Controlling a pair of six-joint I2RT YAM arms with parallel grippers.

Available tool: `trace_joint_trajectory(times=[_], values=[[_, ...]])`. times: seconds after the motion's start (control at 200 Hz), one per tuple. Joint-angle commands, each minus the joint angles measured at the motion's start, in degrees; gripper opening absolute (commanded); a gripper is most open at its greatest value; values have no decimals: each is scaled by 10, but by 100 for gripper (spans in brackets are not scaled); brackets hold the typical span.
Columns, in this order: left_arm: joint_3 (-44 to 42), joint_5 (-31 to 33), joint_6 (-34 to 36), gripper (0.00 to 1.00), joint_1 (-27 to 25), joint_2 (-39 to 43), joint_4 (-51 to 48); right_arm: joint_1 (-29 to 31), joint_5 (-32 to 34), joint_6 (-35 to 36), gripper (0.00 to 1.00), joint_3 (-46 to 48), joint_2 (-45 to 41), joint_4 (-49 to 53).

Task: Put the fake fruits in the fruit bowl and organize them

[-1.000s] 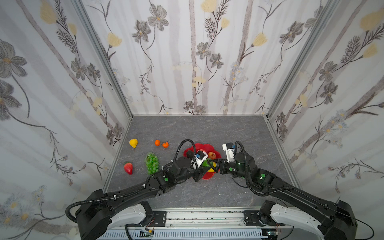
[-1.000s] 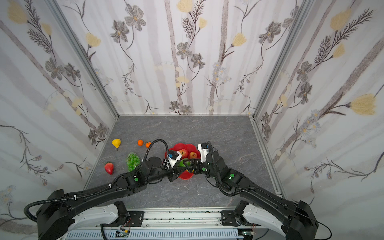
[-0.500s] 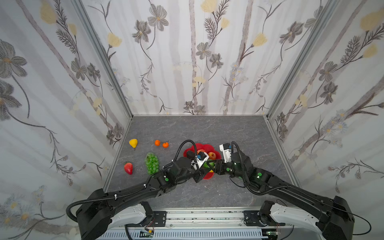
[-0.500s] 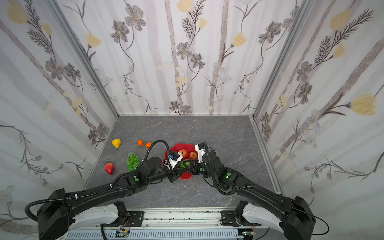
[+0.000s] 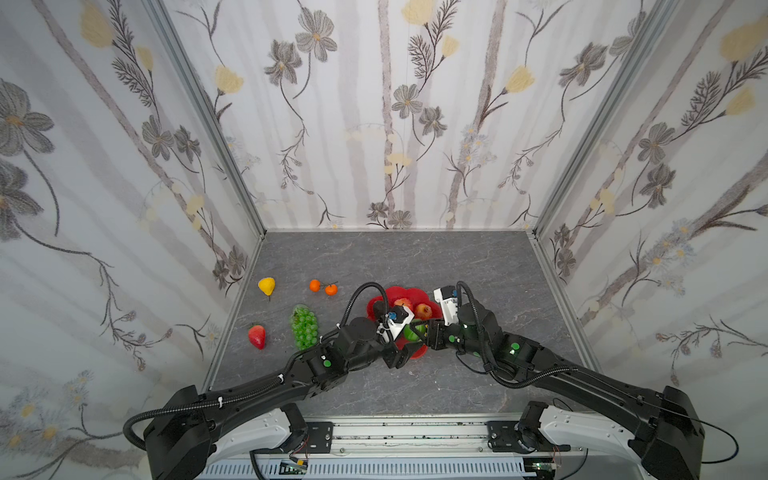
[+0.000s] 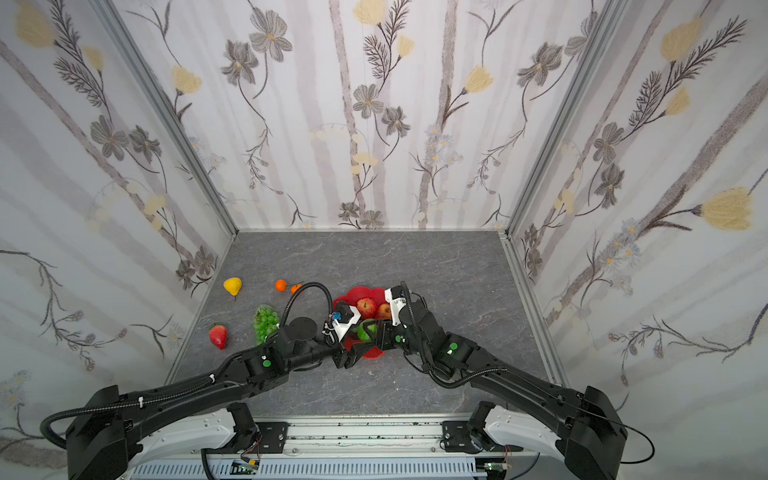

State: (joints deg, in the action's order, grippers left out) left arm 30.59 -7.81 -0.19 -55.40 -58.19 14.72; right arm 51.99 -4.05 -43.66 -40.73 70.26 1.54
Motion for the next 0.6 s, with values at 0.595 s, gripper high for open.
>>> trace_joint_trajectory(times=[0.595], values=[[-101, 298, -257, 92, 121, 348, -272, 61, 169, 123, 25, -126, 190, 11]])
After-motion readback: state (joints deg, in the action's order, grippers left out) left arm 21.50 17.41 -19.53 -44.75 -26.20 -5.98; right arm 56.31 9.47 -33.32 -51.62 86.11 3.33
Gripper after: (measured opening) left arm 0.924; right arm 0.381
